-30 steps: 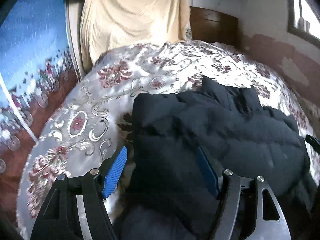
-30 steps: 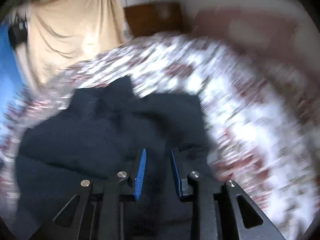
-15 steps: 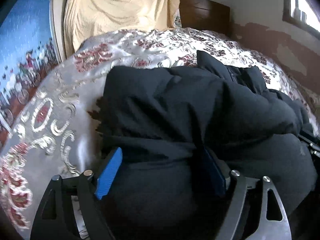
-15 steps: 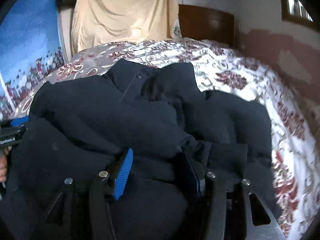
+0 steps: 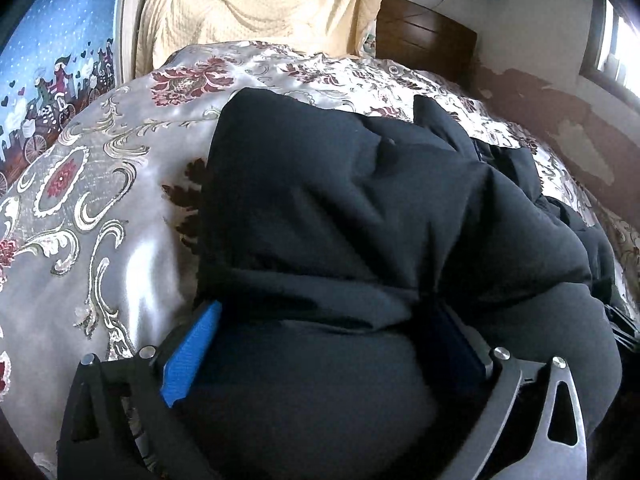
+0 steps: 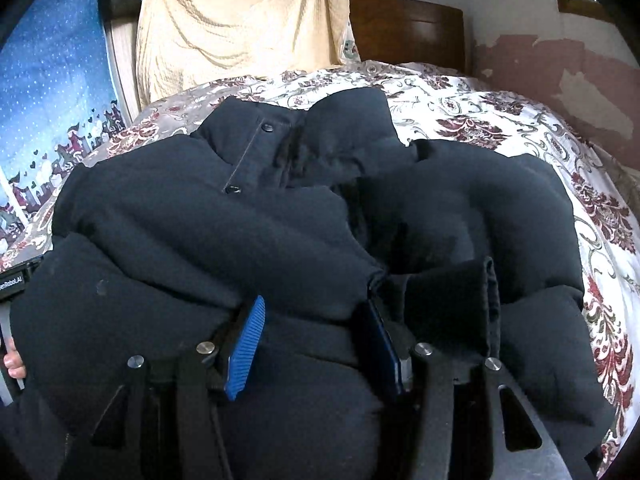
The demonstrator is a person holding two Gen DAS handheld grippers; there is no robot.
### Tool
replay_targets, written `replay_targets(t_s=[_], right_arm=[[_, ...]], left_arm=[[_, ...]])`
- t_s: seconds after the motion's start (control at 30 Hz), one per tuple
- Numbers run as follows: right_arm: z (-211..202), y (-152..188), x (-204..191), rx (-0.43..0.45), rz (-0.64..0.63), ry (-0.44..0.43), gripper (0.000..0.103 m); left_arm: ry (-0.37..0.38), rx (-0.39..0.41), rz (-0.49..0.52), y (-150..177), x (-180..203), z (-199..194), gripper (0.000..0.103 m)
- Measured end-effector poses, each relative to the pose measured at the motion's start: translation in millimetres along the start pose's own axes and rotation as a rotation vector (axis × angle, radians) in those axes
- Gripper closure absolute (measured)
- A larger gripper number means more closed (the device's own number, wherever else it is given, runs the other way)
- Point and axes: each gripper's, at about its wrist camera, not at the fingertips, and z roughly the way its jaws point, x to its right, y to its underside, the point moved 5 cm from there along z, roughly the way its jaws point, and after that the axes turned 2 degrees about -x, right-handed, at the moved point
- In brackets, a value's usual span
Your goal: Fold large clothes
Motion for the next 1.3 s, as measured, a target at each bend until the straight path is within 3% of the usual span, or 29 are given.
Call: replay_targets(t_s=[0.2, 0.4, 0.47, 0.57, 0.6, 0.73, 0.83, 0.93, 1.03, 1.13, 1.3], right_arm=[[0.8, 0.9, 0.8, -0.001, 0.004, -0.005, 0.054], [0.9, 1.0, 1.0, -0.004, -0.003, -0.001, 0.053], [-1.0, -0.2, 2.9, -0.017, 0.005, -0.018, 0.052], [-16.3, -10.1, 16.1, -0.087, 0.111, -0.092, 0.05], [-28.7, -18.6, 21.5, -0.094, 0.146, -0.117, 0.047], [-66.3, -64.6, 31.8, -0.062, 0.143, -0.169, 0.018], [-60.3, -101.1, 35.3, -0.109, 0.117, -0.166, 0.018], [-30.8, -132.3, 41.7, -0.164, 0.15, -0.141, 0.018], [2.2, -155.9, 54.5, -0.162, 0.228, -0.121, 0.018], [42.6, -178.6, 72.4, -0.149, 0.334, -0.12, 0.018], [99.8, -202.9, 95.2, -0.139, 0.423, -0.098, 0.018]], left_arm=[[0.015, -0.003, -0.017, 0.7, -5.1, 3.8, 0.001], [0.075, -0.017, -0.062, 3.6, -11.0, 8.6, 0.001], [0.067, -0.04, -0.065, 0.5, -11.3, 4.8, 0.001], [0.018, -0.154, -0.063, -12.2, -11.5, -10.3, 0.002], [0.02, -0.165, -0.06, -18.0, -11.2, -19.4, 0.002], [0.051, -0.087, -0.011, -66.4, -0.5, -65.3, 0.002], [0.058, -0.081, 0.04, -98.9, 17.0, -67.5, 0.002], [0.062, -0.111, 0.075, -129.7, 39.4, -41.6, 0.002], [0.098, -0.163, 0.07, -157.7, 62.0, 7.0, 0.002], [0.126, -0.148, 0.043, -176.7, 73.1, 53.8, 0.002], [0.104, -0.162, -0.005, -204.7, 78.9, 114.9, 0.002]])
